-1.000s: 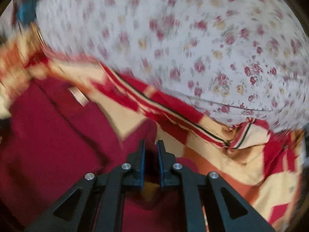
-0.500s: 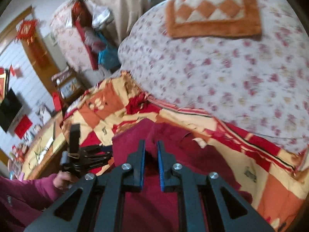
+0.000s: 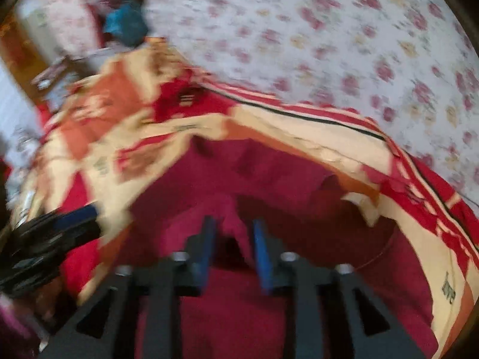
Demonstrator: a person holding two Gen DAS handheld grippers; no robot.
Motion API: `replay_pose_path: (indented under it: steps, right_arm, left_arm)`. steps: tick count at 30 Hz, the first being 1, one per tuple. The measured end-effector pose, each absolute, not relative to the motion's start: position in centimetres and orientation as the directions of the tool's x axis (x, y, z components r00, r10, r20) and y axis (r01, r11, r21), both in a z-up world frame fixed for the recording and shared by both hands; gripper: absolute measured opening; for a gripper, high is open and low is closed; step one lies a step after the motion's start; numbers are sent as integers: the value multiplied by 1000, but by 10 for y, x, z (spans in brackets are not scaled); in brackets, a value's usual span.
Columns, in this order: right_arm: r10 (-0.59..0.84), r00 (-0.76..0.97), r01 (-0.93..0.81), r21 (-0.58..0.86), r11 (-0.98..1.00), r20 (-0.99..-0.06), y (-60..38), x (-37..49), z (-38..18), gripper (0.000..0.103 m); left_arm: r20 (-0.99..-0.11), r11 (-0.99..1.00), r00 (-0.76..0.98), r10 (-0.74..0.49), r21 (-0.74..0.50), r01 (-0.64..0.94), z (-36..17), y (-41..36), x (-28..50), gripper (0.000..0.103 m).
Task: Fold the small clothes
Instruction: 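Fold the held sleeve across the body while the left gripper pinches the hem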
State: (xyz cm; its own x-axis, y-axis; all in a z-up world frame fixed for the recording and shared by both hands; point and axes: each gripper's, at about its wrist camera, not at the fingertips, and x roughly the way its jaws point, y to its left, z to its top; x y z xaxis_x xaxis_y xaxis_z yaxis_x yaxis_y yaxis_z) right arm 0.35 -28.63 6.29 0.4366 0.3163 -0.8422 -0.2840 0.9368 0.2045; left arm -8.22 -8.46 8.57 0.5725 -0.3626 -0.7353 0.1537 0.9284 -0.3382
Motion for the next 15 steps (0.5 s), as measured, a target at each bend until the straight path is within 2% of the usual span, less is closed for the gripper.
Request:
replay_pose_path:
  steps: [1, 4, 7, 15]
  right_arm:
    - [317, 451, -254, 220, 942, -834, -294, 3, 64, 56]
    - [365, 481, -222, 293, 930, -797, -316, -15, 81, 56]
    - [340, 532, -216, 264, 940, -775, -338, -48, 101, 63]
    - [230, 616, -101, 214, 972, -753, -419, -147, 123, 76]
  left_arm:
    - [-737, 929, 569, -364, -332, 164, 86, -89, -80, 11]
    - [-740, 930, 564, -366, -313, 193, 86, -101, -74, 12]
    - [-759, 926, 531, -377, -304, 223, 79, -119, -61, 21]
    - [-811, 929, 462, -359, -261, 263, 54, -162, -40, 21]
